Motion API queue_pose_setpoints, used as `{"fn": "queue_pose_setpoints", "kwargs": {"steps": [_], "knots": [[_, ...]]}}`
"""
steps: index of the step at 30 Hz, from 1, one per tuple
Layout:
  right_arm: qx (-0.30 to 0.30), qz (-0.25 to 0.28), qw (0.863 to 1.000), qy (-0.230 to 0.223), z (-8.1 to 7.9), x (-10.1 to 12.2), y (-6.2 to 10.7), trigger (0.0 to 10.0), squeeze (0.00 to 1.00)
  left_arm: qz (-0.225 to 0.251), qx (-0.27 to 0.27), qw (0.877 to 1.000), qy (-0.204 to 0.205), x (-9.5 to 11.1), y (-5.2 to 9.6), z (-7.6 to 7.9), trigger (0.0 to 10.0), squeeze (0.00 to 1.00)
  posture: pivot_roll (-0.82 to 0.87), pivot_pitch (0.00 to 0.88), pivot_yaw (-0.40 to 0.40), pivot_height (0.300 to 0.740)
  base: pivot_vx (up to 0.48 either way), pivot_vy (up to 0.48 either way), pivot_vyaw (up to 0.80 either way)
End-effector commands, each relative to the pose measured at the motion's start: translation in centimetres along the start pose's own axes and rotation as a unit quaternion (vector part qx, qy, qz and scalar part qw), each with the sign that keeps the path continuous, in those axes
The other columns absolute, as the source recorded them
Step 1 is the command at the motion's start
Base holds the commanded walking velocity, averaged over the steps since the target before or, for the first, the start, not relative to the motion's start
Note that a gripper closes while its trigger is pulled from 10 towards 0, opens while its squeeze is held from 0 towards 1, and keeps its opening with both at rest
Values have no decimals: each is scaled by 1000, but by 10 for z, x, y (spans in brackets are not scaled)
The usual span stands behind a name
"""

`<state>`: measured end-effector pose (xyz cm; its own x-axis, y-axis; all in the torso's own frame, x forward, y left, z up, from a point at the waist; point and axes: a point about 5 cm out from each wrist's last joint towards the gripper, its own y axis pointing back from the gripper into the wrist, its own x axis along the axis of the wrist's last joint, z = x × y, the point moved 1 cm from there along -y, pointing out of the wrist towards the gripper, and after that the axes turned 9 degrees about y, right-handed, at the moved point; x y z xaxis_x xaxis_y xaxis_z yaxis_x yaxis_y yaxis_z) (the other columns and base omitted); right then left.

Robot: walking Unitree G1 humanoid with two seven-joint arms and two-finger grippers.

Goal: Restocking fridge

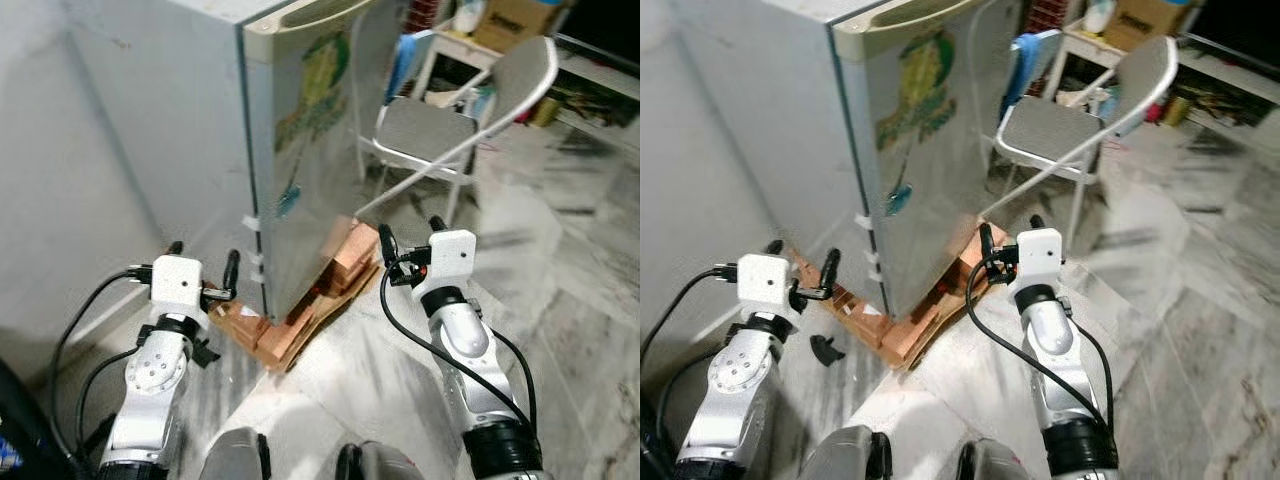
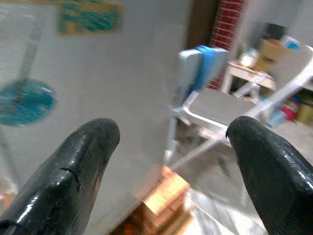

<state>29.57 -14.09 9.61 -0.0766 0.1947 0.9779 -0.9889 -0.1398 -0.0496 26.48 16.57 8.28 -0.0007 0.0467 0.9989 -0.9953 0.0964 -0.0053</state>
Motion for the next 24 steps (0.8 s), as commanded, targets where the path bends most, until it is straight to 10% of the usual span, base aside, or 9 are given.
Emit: {"fn": "queue_pose_setpoints", "kwargs": {"steps": [1,24], "knots": [[-9,-9,1000,4,6,-4,3,10000,0,3,-4,1000,4,3,-1,5,10000,0,85,93,-55,740,0,0,-800],[-6,-8,1000,8,6,-3,1,10000,0,11,-6,1000,3,6,-4,9,10000,0,84,89,-62,740,0,229,-305]]}}
